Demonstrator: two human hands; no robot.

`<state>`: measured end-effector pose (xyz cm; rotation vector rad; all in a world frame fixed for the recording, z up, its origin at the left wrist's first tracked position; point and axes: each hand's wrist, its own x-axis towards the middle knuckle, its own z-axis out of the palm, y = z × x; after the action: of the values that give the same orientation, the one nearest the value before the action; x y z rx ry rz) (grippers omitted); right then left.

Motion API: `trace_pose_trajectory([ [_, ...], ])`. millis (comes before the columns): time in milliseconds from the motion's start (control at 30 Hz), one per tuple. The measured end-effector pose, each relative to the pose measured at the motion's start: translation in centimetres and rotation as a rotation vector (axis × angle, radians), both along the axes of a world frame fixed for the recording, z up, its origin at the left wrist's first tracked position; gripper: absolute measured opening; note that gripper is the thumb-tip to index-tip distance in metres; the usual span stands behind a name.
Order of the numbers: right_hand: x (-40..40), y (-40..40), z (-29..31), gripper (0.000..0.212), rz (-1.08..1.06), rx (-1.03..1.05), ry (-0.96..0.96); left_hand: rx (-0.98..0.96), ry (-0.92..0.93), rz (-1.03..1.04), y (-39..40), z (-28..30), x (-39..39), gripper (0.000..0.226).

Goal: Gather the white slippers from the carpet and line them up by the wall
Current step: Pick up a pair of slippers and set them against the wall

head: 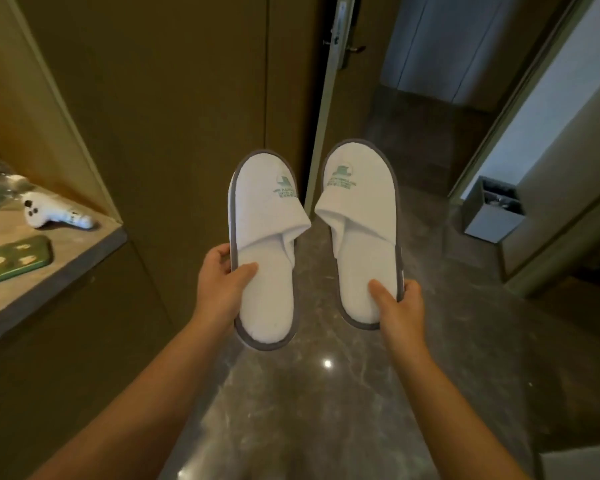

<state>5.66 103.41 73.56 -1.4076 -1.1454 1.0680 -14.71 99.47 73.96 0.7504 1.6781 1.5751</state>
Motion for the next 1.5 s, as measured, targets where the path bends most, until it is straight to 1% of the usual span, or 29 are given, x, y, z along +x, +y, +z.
trace_pose_trajectory([
  [133, -0.6, 7.6, -0.6, 0.025, 0.044, -0.026, -0.004, -0.003, -0.025, 0.013, 6.7, -0.6, -0.2, 0.030],
  [233, -1.1, 13.7, -1.9, 0.023, 0.129, -0.036, -0.021, -0.015, -0.033, 0.070, 10.7, -2.2, -0.6, 0.032],
  [367, -2.1, 21.6, -4.3, 0.031, 0.347, -0.065, -0.121, -0.031, -0.091, 0.281, 15.6, -5.4, -0.2, 0.036],
  [467, -2.9, 27.1, -5.7, 0.036, 0.510, -0.116, -0.174, -0.035, -0.158, 0.476, 18.3, -7.9, 1.0, 0.032],
  [600, -3.9, 32.2, -8.3, 0.027, 0.701, -0.180, -0.263, -0.119, -0.267, 0.664, 19.7, -11.3, 2.3, 0.032],
  [667, -5.0, 33.8, -10.5, 0.026, 0.768, -0.216, -0.314, -0.165, -0.301, 0.750, 19.6, -13.3, 2.4, 0.032],
  [733, -6.5, 34.2, -13.0, 0.026, 0.824, -0.266, -0.366, -0.212, -0.340, 0.830, 18.9, -15.4, 2.4, 0.031],
  [833, -8.7, 33.6, -17.2, 0.024, 0.867, -0.319, -0.384, -0.266, -0.377, 0.914, 17.5, -19.0, 2.1, 0.029],
  [967, -11.2, 31.8, -24.1, 0.027, 0.871, -0.377, -0.382, -0.346, -0.379, 0.925, 15.8, -25.2, 1.0, 0.028],
  [1100, -12.3, 30.8, -33.0, 0.023, 0.867, -0.429, -0.358, -0.384, -0.394, 0.897, 16.3, -34.1, 0.0, 0.027],
  [1200, -12.5, 31.2, -41.2, 0.021, 0.824, -0.440, -0.367, -0.403, -0.430, 0.898, 18.3, -42.1, -0.1, 0.027],
  [1333, -12.9, 32.9, -53.1, 0.020, 0.776, -0.453, -0.388, -0.367, -0.479, 0.924, 21.2, -53.3, -0.4, 0.027],
  [1500, -14.5, 35.2, -67.5, 0.026, 0.712, -0.442, -0.393, -0.333, -0.468, 0.961, 24.2, -66.5, -2.2, 0.022],
])
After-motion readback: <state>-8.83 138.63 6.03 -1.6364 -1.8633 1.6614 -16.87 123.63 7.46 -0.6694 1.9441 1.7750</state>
